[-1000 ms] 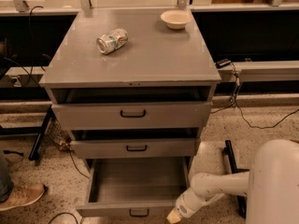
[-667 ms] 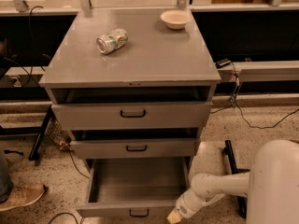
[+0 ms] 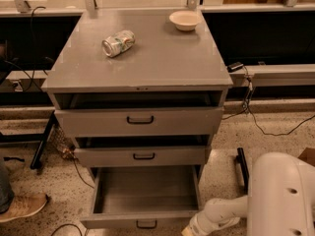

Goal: Close bottom drawer

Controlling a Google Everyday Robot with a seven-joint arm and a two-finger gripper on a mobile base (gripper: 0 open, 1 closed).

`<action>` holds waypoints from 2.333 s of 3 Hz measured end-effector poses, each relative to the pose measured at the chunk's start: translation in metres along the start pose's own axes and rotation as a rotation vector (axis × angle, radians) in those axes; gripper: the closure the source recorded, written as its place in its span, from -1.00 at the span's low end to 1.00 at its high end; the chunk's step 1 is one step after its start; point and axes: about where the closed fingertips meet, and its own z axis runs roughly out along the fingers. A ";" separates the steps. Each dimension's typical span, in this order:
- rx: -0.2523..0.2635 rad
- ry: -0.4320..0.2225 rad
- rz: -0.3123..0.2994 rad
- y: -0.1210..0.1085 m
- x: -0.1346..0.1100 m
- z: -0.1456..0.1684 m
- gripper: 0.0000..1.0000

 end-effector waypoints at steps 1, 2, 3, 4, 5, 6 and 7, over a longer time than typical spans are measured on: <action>0.050 -0.031 0.040 -0.031 0.001 0.022 1.00; 0.091 -0.094 0.030 -0.054 -0.023 0.028 1.00; 0.091 -0.094 0.030 -0.054 -0.024 0.028 1.00; 0.086 -0.147 -0.020 -0.059 -0.057 0.029 1.00; 0.086 -0.147 -0.020 -0.059 -0.057 0.029 1.00; 0.109 -0.171 -0.088 -0.061 -0.079 0.029 1.00; 0.127 -0.203 -0.154 -0.067 -0.109 0.029 1.00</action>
Offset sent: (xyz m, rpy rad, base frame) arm 0.0955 -0.0186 -0.0472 -0.0185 -0.2027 -0.1161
